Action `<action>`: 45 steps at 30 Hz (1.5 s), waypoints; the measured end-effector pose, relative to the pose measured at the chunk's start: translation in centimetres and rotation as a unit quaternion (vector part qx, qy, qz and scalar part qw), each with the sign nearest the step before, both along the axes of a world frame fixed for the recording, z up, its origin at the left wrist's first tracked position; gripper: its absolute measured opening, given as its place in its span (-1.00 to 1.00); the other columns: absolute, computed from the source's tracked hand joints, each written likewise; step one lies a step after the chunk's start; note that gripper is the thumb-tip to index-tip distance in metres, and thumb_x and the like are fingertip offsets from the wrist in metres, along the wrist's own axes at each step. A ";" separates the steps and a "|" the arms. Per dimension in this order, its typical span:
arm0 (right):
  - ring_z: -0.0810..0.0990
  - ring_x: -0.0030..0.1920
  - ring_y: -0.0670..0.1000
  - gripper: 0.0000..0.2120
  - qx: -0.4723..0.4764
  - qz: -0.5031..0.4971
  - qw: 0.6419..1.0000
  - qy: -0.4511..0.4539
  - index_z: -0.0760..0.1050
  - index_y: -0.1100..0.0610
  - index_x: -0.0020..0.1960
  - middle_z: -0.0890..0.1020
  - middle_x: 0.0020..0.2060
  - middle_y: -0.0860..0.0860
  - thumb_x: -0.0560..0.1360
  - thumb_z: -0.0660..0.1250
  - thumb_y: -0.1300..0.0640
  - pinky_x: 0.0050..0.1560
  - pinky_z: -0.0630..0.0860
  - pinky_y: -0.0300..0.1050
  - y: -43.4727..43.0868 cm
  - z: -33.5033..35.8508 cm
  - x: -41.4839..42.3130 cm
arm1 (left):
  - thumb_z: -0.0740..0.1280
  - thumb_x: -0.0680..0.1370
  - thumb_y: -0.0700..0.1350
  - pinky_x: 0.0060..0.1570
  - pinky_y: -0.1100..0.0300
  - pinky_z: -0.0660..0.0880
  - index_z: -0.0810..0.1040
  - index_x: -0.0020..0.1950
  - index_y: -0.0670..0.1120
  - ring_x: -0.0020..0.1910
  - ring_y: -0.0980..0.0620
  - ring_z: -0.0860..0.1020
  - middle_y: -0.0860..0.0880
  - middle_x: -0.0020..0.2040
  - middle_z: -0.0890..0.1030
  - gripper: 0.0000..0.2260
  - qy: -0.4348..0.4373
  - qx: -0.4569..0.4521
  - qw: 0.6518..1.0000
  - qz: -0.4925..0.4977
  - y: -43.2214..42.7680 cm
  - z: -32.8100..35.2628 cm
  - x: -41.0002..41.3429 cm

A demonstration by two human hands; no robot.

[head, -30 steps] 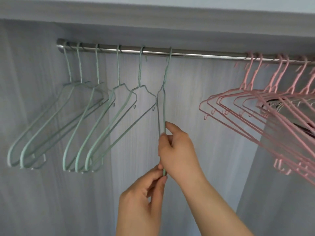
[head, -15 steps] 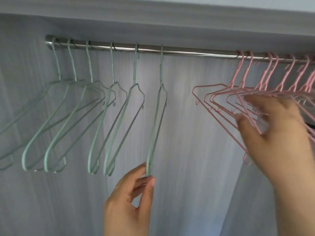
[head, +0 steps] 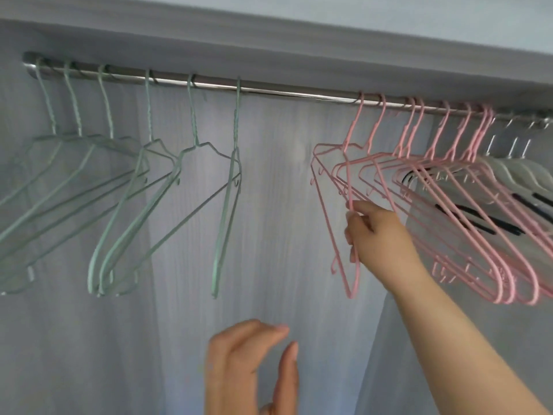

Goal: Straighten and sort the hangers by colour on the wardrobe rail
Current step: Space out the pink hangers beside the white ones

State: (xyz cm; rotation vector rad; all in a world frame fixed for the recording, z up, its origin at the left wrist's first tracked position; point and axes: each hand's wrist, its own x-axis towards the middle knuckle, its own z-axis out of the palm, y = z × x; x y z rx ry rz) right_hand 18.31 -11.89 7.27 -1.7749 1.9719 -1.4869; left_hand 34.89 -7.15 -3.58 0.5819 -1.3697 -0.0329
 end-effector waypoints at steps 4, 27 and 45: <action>0.28 -0.52 -0.06 -0.79 -0.070 0.068 0.995 -0.024 0.48 0.35 0.00 0.43 -0.46 0.23 0.52 0.13 0.26 -0.43 0.23 -0.19 -0.7 -0.2 3.0 | 0.31 0.37 0.04 -0.12 0.57 0.40 0.41 0.16 0.21 -0.07 0.40 0.49 0.28 0.06 0.47 -0.64 -0.081 0.109 0.988 -0.070 -0.4 -0.1 -1.4; 0.50 -0.35 0.10 -0.76 -0.074 0.151 0.985 -0.026 0.50 0.31 0.02 0.61 -0.30 0.25 0.53 0.12 0.21 -0.24 0.49 -0.02 -3.5 -0.4 8.0 | 0.39 0.43 -0.25 -0.23 0.55 0.45 0.61 -0.14 0.21 -0.20 0.27 0.63 0.24 -0.21 0.67 -0.69 0.067 0.277 0.953 -0.106 -2.1 1.9 -1.2; 0.33 0.36 0.22 -0.40 0.088 -0.151 0.978 0.117 0.02 0.21 0.47 0.28 0.41 0.21 0.53 0.20 0.14 0.31 0.31 0.05 1.4 1.4 -4.3 | 0.35 0.37 -0.15 -0.09 0.60 0.42 0.62 0.02 0.06 -0.10 0.37 0.60 0.33 -0.07 0.63 -0.74 0.090 0.241 0.958 -0.125 -1.8 1.8 -1.4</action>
